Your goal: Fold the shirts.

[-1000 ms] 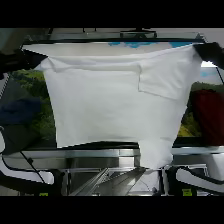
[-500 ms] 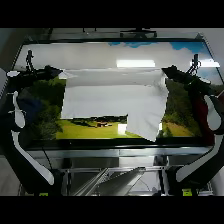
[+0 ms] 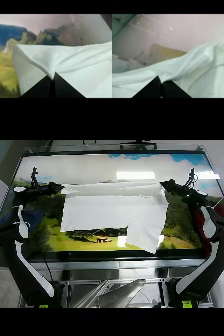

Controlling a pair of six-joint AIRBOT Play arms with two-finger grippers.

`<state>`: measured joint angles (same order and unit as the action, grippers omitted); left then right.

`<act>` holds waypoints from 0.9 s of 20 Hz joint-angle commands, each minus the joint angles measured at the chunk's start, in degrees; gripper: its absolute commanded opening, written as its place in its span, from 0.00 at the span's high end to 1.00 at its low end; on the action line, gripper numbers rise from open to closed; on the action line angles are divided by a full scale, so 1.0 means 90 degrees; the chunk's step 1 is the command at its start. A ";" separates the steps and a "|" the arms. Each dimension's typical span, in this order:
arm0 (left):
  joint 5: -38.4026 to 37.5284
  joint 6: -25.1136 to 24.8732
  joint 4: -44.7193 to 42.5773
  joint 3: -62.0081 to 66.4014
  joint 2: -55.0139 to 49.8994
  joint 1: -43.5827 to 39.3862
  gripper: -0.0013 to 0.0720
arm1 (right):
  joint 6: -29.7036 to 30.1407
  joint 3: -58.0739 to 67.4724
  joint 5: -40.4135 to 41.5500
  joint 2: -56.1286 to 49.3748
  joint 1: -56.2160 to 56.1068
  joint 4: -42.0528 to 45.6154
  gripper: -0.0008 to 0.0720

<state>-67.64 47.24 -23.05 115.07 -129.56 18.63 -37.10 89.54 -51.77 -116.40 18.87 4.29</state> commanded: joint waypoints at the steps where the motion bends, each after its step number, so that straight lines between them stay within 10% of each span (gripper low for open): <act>1: 0.0114 -0.0087 -0.0546 -0.0017 -0.0017 -0.0066 0.96 | -0.0765 0.0029 -0.0070 -0.0024 0.0049 0.1350 0.97; 10: 0.0600 -0.0068 -0.1435 -0.0010 -0.0015 -0.0520 0.95 | -0.1056 0.0029 0.0223 -0.0024 0.0022 0.2310 0.97; 11: 0.0522 -0.0027 -0.1438 -0.0010 -0.0012 -0.0505 0.78 | -0.1052 0.0029 0.0182 -0.0024 0.0022 0.2346 0.96; 12: 0.0389 0.0090 -0.1435 0.0007 -0.0007 -0.0459 0.52 | -0.1059 0.0029 0.0112 -0.0012 0.0024 0.2363 0.79; 18: -0.1042 0.1277 -0.1853 0.0279 0.0619 0.0187 0.53 | -0.1882 0.0029 -0.1192 0.0952 0.0597 0.2897 0.58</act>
<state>-70.87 53.06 -36.82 118.28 -127.42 17.65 -49.67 89.78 -55.57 -112.03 21.74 26.89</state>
